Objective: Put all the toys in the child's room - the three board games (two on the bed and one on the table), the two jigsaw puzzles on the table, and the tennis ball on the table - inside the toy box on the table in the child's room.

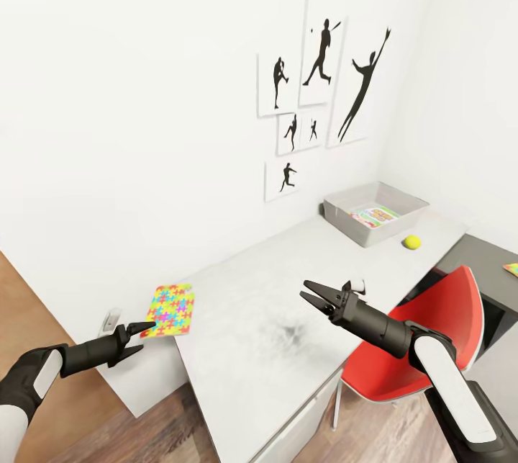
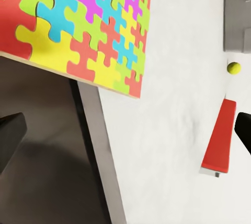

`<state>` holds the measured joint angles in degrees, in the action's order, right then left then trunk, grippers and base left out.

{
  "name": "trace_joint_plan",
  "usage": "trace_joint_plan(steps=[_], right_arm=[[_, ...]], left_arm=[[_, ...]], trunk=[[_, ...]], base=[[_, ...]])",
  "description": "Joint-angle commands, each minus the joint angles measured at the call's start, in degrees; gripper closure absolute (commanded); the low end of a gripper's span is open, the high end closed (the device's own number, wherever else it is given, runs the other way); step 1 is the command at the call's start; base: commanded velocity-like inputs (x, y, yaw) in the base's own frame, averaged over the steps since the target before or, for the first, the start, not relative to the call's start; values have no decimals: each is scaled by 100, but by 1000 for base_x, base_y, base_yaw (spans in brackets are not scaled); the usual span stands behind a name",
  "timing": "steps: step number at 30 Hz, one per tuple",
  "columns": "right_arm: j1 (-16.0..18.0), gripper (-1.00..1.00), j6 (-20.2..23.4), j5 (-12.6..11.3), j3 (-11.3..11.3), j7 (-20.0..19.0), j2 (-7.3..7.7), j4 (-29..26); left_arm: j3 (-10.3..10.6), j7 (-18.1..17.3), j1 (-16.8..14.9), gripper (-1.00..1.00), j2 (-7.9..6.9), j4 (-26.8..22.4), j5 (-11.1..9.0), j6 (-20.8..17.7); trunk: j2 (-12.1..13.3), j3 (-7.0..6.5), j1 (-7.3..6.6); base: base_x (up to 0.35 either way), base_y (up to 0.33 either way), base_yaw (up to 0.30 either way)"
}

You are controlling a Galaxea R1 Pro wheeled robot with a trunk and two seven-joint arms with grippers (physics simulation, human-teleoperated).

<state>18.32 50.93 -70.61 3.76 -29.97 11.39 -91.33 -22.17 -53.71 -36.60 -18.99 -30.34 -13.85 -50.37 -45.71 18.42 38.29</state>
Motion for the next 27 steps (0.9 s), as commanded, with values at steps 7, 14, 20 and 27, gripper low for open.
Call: trace_joint_plan(steps=[7,14,20,27], right_arm=[[5,-100,11,3,2,-18,3,1],[5,-100,8,3,3,-18,-2,1],[5,-100,5,3,8,-18,-5,1],[5,-100,5,3,4,-18,-5,1]], left_arm=[[-21,-17,-5,-100,-6,0,5,-18],[-24,-17,-5,-100,-42,-4,5,-17],[-24,-17,-5,-100,-50,-7,5,-17],[-24,-10,-5,-100,-52,-6,5,78]], trunk=[[-288,133,155],[-569,259,309],[-810,367,441],[-1090,493,594]], base=[[0,0,0],[0,0,0],[0,0,0],[0,0,0]])
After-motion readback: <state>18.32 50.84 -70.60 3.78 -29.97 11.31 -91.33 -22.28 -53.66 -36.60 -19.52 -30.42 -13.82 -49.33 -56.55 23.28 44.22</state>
